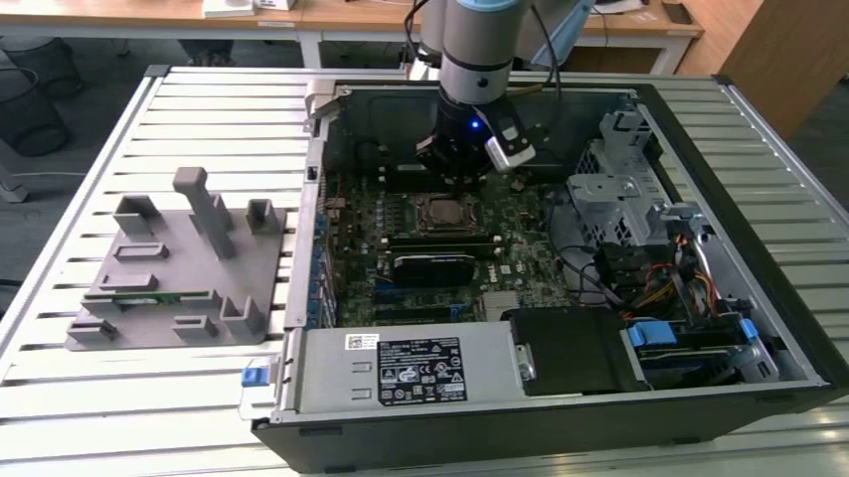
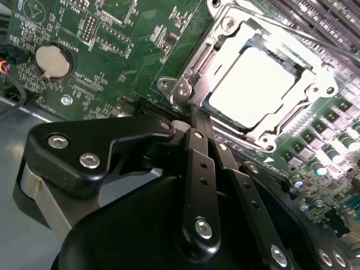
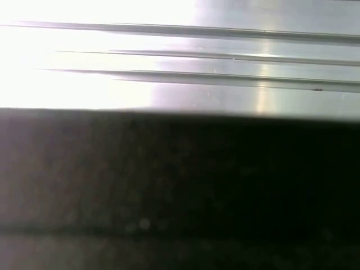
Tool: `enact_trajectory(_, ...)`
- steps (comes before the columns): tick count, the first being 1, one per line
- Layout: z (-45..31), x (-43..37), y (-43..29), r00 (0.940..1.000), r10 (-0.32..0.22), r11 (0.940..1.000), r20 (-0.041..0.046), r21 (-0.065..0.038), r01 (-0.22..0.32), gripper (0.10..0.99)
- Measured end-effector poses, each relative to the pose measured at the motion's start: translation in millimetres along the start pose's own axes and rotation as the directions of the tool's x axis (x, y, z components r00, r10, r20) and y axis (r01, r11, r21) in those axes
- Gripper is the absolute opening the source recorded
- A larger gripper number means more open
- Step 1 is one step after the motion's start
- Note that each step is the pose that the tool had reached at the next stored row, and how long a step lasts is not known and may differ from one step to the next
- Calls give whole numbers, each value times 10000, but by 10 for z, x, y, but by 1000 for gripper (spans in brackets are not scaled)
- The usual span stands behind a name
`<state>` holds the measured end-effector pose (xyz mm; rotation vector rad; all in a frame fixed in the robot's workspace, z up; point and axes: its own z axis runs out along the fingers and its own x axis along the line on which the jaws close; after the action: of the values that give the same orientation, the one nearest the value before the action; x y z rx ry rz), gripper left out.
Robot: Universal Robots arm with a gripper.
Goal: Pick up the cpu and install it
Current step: 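Install the first cpu locking lever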
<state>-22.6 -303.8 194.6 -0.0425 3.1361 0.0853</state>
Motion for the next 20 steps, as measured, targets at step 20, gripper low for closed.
enact_trajectory(20,-94,-2,-26,10000,0,10000,-2,-54,0,106)
